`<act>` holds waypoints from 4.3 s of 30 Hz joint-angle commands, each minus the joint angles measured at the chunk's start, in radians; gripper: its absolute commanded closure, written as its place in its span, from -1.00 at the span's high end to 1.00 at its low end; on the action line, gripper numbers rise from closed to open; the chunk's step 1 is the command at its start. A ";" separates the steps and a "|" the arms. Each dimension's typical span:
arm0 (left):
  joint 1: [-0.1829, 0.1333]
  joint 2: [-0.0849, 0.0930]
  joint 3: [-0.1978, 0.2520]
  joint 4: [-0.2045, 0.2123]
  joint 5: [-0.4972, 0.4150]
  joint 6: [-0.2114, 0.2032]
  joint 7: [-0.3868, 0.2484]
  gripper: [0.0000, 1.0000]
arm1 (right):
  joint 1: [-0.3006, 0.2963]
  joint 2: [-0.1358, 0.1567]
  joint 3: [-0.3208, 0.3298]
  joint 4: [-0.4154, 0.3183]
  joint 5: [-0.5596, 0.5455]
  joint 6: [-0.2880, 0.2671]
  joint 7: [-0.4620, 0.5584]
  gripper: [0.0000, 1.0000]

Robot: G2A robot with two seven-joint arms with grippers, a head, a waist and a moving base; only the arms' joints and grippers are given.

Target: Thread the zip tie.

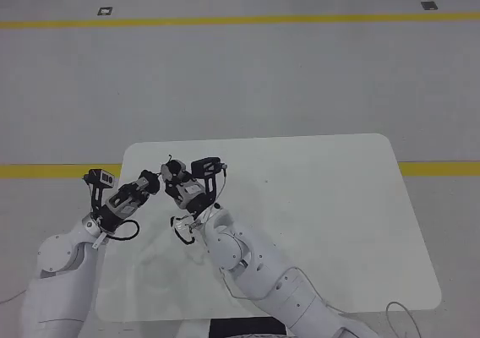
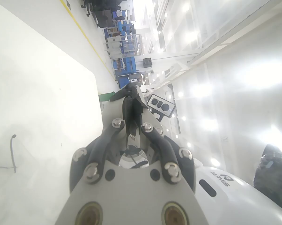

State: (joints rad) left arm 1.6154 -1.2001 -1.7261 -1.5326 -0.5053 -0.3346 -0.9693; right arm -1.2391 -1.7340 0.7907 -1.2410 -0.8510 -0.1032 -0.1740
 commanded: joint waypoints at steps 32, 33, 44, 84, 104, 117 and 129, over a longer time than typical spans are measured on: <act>-0.081 0.036 -0.046 0.083 -0.311 0.420 -0.281 -1.00 | -0.119 0.067 0.071 -0.100 -0.553 0.176 -0.279 1.00; -0.081 0.036 -0.043 0.084 -0.317 0.426 -0.277 -1.00 | -0.119 0.067 0.071 -0.100 -0.553 0.176 -0.279 1.00; -0.098 0.042 -0.006 0.127 -0.542 0.675 -0.262 -1.00 | 0.040 0.109 -0.147 0.064 -0.719 0.443 -0.314 1.00; -0.110 0.064 0.047 0.151 -0.590 0.675 -0.264 -1.00 | 0.174 0.048 -0.287 0.228 -0.719 0.443 -0.415 -0.50; -0.110 0.064 0.047 0.151 -0.590 0.675 -0.264 -1.00 | 0.186 0.028 -0.292 0.257 -0.719 0.443 -0.464 -0.58; -0.110 0.064 0.047 0.151 -0.590 0.675 -0.264 -1.00 | 0.190 0.019 -0.285 0.269 -0.719 0.443 -0.469 -0.80; -0.110 0.064 0.047 0.151 -0.590 0.675 -0.264 -1.00 | 0.188 0.018 -0.270 0.288 -0.719 0.443 -0.463 -1.00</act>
State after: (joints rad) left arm 1.5057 -1.1362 -1.6789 -1.3816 -1.0954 0.3400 -1.2337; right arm -1.0504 -1.7169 0.5193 -0.9559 -1.5700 0.3400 -0.6385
